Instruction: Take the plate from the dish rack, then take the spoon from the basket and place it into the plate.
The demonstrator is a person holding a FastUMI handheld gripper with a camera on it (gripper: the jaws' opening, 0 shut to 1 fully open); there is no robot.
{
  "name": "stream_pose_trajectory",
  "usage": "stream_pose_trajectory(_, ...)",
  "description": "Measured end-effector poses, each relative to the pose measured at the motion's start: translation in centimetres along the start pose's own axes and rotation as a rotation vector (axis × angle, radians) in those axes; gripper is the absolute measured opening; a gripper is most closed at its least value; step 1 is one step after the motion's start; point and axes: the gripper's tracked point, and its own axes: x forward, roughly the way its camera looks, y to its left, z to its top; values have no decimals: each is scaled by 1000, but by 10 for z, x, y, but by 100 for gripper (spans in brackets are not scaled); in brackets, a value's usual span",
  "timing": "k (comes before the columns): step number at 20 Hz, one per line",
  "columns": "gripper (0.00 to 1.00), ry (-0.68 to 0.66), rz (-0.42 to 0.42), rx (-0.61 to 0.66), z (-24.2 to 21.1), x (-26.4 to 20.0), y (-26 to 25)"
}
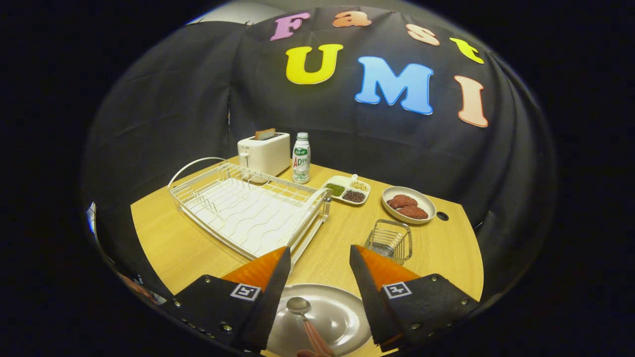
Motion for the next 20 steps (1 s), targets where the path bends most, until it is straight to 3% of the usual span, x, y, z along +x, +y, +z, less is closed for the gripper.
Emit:
stream_pose_trajectory(10, 72, -360, -284, 153, 118, -82, -104)
stream_pose_trajectory(13, 97, -461, -351, 162, 144, -106, -118)
stream_pose_trajectory(20, 97, -468, -392, 172, 139, -116, -131)
